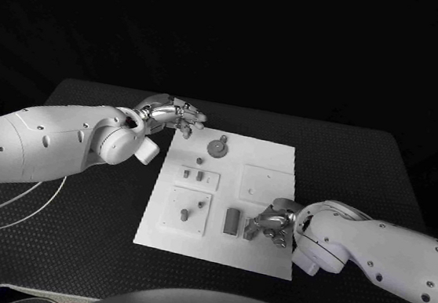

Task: Assemble the parts on the task board

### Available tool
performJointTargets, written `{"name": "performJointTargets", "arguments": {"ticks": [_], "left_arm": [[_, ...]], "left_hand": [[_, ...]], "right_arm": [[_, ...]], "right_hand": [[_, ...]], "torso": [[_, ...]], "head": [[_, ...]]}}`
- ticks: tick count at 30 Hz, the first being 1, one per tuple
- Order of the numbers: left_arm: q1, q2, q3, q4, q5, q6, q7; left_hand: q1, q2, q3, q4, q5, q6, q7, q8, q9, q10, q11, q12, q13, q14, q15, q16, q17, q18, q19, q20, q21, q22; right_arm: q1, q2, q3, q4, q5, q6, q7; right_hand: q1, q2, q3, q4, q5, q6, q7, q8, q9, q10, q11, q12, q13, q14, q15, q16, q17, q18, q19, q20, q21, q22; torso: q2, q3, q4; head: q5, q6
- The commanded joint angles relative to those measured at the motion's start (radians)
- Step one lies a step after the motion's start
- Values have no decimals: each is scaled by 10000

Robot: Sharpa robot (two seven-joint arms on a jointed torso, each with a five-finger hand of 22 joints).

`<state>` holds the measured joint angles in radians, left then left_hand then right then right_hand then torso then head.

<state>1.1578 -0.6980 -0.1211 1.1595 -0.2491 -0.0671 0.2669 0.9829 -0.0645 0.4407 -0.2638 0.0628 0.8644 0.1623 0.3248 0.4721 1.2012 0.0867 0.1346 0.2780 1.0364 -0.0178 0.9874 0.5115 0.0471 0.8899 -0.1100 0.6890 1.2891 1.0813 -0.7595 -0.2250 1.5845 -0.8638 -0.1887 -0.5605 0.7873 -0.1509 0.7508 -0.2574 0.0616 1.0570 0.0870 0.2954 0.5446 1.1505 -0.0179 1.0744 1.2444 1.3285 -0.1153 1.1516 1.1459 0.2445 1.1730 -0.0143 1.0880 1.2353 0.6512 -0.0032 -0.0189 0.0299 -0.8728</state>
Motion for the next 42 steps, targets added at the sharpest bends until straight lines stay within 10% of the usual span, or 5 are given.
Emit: {"name": "performJointTargets", "arguments": {"ticks": [1,20,32,42], "left_arm": [[13,14,6,22,-20,139,58],[13,6,6,25,-48,145,40],[13,-4,6,30,-53,141,37],[13,11,6,23,-55,150,42]], "left_hand": [[-66,1,39,18,-50,29,6,40,13,-56,45,68,-15,-19,24,-58,18,153,52,-35,-50,11],[-67,-3,41,19,-51,26,7,40,13,-59,45,69,-16,-19,25,-59,20,154,54,-34,-56,18],[-61,-2,44,16,-51,24,7,41,13,-61,45,70,-16,-18,25,-60,22,155,56,-35,-59,22],[-59,-3,46,14,-51,23,8,41,14,-62,46,71,-17,-18,25,-60,24,156,58,-35,-62,26]], "right_arm": [[-4,25,14,61,-165,-8,406],[-18,-74,14,48,-551,249,541],[-77,-217,13,60,-1283,792,645],[-156,-165,13,22,-1608,780,521]], "right_hand": [[-29,-188,-9,119,-47,-52,47,-63,-24,-74,5,-38,-16,-8,-30,-53,9,173,-6,-84,22,-19],[35,-697,-159,324,-59,-112,58,-74,-30,-111,14,-43,-17,-17,-28,-64,17,173,-4,-117,23,-47],[651,-964,-1471,-309,-110,-420,137,-112,29,-410,87,-14,43,-216,24,-79,93,173,-253,-142,2,-37],[1111,-760,-1840,-331,-127,-444,122,-55,109,-445,72,26,43,-254,10,-56,130,173,-299,-164,3,-46]], "torso": [[1,-2,-1],[3,1,-1],[2,2,-5],[3,9,1]], "head": [[-1,2],[25,2],[13,2],[0,2]]}}
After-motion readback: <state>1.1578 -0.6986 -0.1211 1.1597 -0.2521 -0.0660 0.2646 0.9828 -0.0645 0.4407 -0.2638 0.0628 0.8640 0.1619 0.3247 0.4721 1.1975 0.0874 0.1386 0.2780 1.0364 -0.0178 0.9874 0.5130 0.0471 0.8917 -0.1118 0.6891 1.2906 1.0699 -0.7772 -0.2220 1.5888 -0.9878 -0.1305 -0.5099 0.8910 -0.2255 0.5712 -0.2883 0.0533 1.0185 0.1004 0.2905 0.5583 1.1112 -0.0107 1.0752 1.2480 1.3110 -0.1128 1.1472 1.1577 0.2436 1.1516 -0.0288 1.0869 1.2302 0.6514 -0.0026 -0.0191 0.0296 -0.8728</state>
